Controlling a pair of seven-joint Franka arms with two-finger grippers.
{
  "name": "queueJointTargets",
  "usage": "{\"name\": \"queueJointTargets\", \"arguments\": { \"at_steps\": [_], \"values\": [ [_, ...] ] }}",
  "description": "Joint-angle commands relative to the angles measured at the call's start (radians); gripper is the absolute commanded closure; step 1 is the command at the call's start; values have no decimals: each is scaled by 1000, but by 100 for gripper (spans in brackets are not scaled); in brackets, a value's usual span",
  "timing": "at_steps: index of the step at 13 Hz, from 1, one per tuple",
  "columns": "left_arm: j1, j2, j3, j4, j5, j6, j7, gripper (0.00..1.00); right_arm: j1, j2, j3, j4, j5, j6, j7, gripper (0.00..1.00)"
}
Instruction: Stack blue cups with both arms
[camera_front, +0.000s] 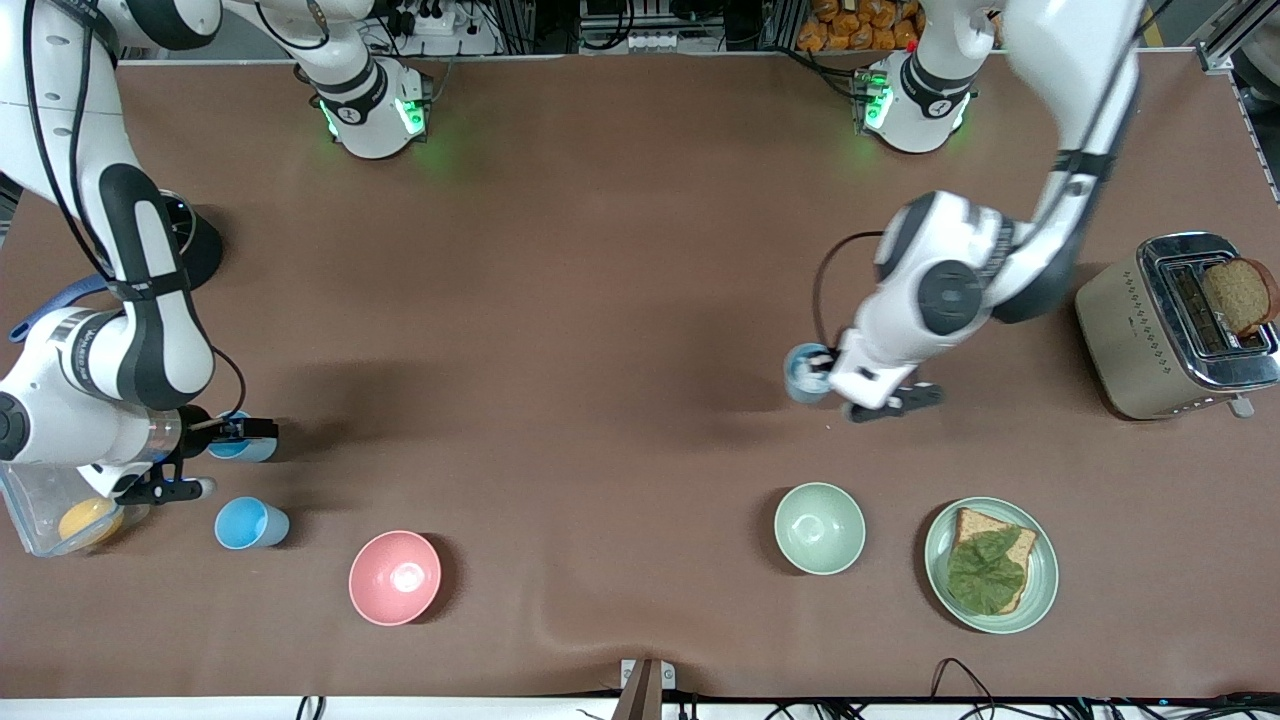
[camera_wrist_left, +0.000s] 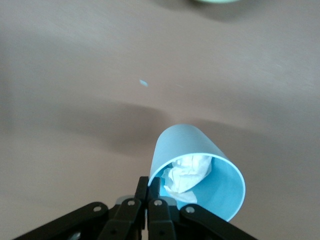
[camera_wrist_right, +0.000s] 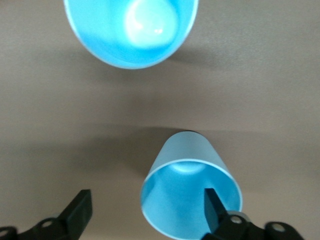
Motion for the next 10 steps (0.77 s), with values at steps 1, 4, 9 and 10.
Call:
{"name": "queueJointTargets", "arguments": {
  "at_steps": [1, 4, 9, 10],
  "values": [
    [-96, 73, 8, 108, -12, -20, -109, 100, -16, 11, 7, 1, 15, 14, -34, 87],
    [-121, 73, 5, 108, -14, -18, -121, 100, -17, 11, 7, -9, 16, 19, -44, 100],
    [-179, 81, 5, 106, -32, -12, -124, 100, -5, -4, 9, -9, 16, -3, -56, 100],
    [-179, 82, 5, 102, -32, -17, -133, 100, 6, -14, 10, -5, 16, -44, -48, 100]
  ]
}}
